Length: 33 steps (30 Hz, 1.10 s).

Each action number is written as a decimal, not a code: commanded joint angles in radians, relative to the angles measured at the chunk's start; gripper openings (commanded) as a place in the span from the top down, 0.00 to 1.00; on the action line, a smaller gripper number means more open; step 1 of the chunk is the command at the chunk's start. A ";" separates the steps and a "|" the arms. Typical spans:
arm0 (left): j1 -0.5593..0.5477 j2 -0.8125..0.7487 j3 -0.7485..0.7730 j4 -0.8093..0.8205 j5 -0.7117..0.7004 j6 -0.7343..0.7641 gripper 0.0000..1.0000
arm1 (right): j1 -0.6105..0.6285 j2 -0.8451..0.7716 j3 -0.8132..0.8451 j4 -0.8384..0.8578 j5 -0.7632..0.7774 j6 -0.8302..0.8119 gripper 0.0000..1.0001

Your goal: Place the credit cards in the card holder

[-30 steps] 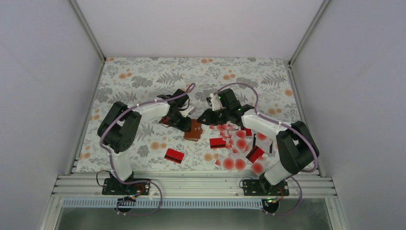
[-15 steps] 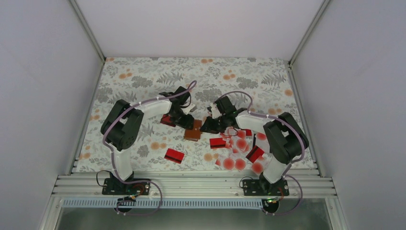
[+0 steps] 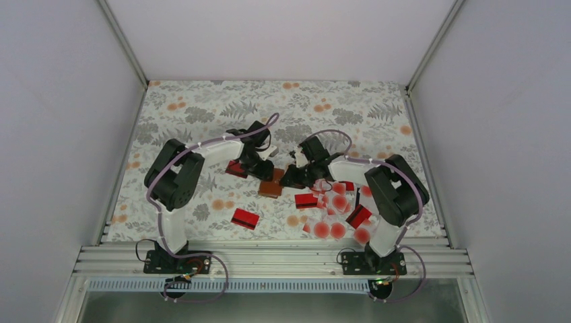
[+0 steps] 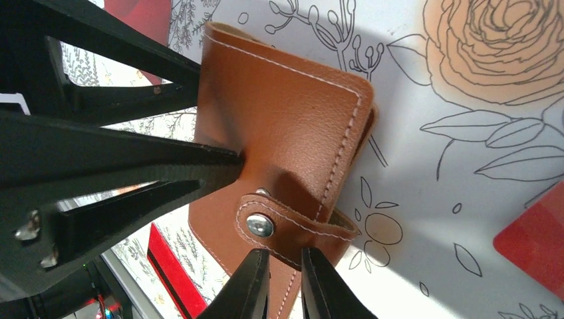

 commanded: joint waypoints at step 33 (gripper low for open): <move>-0.092 0.121 -0.039 -0.012 -0.095 -0.006 0.60 | 0.037 0.125 -0.073 0.238 0.022 0.084 0.89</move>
